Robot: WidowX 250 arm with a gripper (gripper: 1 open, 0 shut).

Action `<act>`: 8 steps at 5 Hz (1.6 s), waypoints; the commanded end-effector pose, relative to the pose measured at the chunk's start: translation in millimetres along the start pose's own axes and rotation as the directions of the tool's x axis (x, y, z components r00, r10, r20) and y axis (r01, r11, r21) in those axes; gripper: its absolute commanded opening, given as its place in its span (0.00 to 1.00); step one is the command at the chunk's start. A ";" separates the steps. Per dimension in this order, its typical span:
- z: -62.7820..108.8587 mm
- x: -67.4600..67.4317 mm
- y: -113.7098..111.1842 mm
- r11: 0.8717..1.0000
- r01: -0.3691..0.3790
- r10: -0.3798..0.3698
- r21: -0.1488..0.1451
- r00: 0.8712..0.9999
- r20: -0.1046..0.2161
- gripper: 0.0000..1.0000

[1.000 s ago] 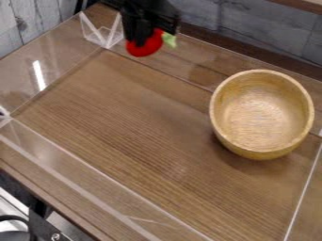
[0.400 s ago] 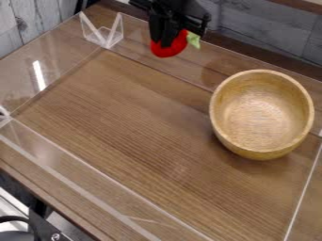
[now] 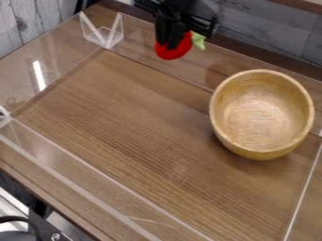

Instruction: Move the red fruit to the left

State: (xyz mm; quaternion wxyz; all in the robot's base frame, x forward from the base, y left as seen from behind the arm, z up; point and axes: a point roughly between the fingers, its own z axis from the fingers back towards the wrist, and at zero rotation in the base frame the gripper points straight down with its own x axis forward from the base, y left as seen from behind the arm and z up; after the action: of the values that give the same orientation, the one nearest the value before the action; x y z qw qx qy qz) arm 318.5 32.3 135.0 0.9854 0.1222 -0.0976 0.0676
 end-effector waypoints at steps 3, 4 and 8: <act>-12.6 6.8 42.5 0.997 -0.069 0.068 0.037 0.997 0.028 0.00; -29.4 14.0 89.2 0.994 -0.090 0.089 0.056 0.996 0.020 0.00; -86.9 36.9 147.2 0.961 -0.252 0.257 0.110 0.966 -0.028 0.00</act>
State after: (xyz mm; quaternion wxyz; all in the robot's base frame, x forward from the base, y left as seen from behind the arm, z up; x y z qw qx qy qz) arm 336.9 189.2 68.1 0.9693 0.1470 -0.0511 0.1903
